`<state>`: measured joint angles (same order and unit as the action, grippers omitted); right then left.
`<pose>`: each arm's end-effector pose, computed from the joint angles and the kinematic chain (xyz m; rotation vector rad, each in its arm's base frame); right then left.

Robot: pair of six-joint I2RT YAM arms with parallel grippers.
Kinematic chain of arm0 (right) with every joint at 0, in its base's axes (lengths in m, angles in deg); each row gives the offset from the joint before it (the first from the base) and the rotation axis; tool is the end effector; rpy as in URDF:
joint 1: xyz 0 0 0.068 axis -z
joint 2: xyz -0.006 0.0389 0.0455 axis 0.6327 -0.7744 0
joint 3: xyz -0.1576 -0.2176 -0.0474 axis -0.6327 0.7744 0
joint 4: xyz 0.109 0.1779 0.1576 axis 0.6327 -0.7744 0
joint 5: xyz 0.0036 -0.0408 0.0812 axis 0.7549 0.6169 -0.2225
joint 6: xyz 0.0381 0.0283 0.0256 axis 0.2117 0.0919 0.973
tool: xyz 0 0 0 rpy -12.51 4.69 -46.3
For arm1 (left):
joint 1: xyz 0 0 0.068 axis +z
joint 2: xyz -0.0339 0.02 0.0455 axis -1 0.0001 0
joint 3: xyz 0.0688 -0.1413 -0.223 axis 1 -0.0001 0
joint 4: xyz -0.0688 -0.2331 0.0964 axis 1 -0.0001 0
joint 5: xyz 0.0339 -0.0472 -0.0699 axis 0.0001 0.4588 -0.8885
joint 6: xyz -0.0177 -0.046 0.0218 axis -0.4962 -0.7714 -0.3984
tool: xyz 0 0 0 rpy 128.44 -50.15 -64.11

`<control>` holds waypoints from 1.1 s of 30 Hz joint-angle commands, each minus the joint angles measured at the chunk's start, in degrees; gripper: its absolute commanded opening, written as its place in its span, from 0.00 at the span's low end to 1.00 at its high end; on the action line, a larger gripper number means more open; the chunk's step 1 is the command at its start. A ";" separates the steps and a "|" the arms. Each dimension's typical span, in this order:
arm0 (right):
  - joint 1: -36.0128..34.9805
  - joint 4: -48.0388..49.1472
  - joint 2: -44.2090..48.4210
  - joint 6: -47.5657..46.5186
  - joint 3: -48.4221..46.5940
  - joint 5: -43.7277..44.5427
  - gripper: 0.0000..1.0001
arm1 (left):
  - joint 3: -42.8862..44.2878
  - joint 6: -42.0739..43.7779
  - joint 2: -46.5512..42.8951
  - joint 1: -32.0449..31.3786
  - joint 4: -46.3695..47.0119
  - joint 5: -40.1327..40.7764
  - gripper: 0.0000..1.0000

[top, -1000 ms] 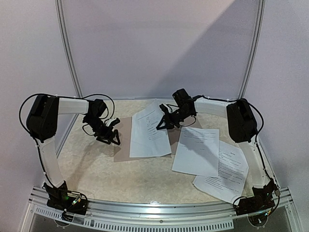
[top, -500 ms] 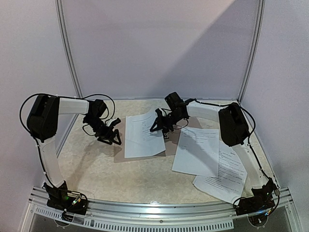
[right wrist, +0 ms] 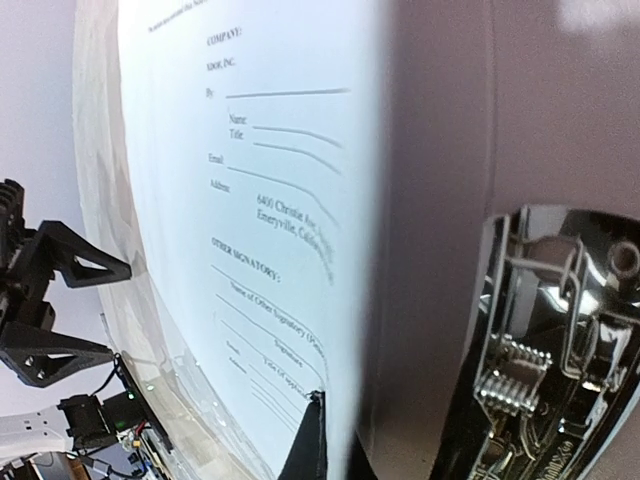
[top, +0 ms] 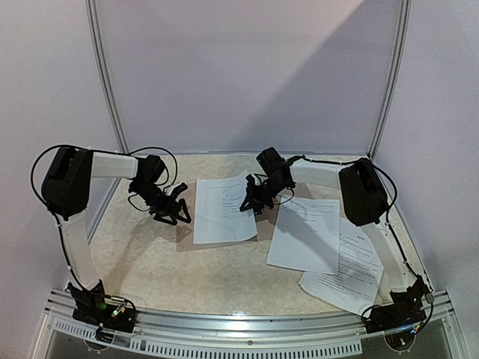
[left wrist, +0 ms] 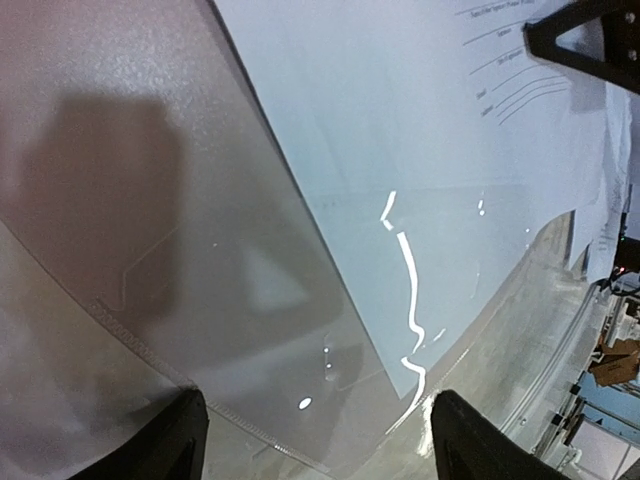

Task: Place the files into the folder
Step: Insert the folder to form pockets on the folder.

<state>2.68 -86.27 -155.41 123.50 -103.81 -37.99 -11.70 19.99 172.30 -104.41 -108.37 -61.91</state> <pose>0.4159 0.3337 0.1180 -0.1746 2.8787 1.1631 0.3487 -0.1092 0.1372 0.4439 2.9654 -0.8735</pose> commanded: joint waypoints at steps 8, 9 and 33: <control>-2.02 5.84 -2.08 7.80 -4.95 -2.41 0.00 | -3.57 -3.03 2.37 0.42 0.18 0.35 0.78; -2.21 5.94 -2.07 8.06 -5.00 -2.31 0.00 | -3.57 -2.98 1.96 0.59 0.25 0.35 0.78; -5.39 3.21 -4.26 10.13 -9.06 -4.16 0.00 | -3.66 -2.46 -0.83 2.18 0.63 2.54 0.78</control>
<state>-2.00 -80.61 -158.40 134.50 -111.44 -40.62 -13.67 17.65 171.14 -103.36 -106.25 -63.35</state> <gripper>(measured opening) 0.007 0.783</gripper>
